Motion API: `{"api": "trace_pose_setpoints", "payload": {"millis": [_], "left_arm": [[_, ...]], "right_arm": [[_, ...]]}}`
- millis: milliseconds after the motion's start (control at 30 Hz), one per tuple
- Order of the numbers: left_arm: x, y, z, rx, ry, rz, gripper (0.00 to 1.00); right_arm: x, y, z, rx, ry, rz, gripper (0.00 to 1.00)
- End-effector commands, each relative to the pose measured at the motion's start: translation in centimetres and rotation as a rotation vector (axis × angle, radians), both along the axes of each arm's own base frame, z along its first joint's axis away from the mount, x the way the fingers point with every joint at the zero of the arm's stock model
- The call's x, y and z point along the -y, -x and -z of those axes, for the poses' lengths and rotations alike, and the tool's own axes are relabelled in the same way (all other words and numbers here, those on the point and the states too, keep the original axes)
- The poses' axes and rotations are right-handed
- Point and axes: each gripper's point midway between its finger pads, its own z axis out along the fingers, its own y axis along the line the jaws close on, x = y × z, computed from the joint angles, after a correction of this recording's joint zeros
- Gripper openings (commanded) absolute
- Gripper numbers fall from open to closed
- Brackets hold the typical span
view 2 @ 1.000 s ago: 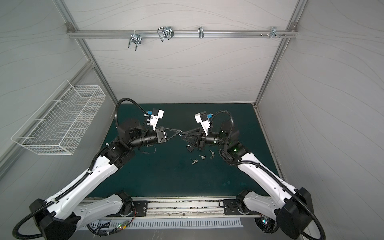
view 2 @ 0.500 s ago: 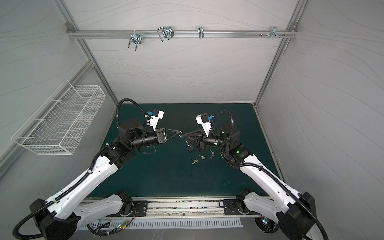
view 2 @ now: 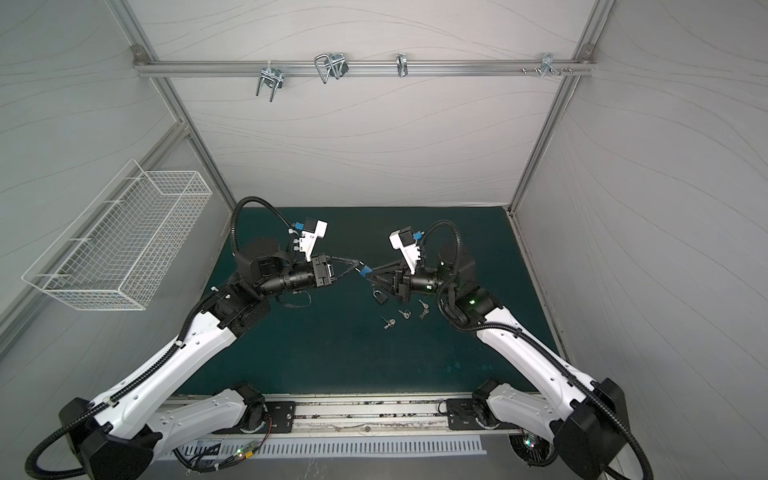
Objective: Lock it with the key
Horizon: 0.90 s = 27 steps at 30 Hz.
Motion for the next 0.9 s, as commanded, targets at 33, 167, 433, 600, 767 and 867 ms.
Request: {"api": "trace_pose_setpoints", "payload": {"millis": [33, 167, 433, 600, 767, 867], "left_arm": [[0.1, 0.4, -2.6, 0.087, 0.057, 0.02, 0.0], [0.1, 0.5, -2.7, 0.093, 0.059, 0.02, 0.0], [0.1, 0.8, -2.9, 0.101, 0.066, 0.032, 0.0], [0.1, 0.8, -2.9, 0.099, 0.065, 0.032, 0.0], [0.1, 0.8, -2.9, 0.098, 0.066, 0.035, 0.0], [0.1, 0.9, -3.0, 0.101, 0.069, 0.036, 0.0]], "right_arm": [[0.0, 0.3, -0.9, 0.003, -0.045, -0.023, 0.16], [0.0, 0.5, -1.3, -0.004, -0.063, -0.03, 0.14], [0.0, 0.5, -2.1, -0.008, -0.091, -0.039, 0.19], [0.0, 0.6, -2.4, -0.008, -0.098, -0.042, 0.19], [0.0, 0.6, -2.5, -0.008, -0.101, -0.044, 0.18], [0.0, 0.7, -2.7, -0.009, -0.107, -0.045, 0.15]]}}
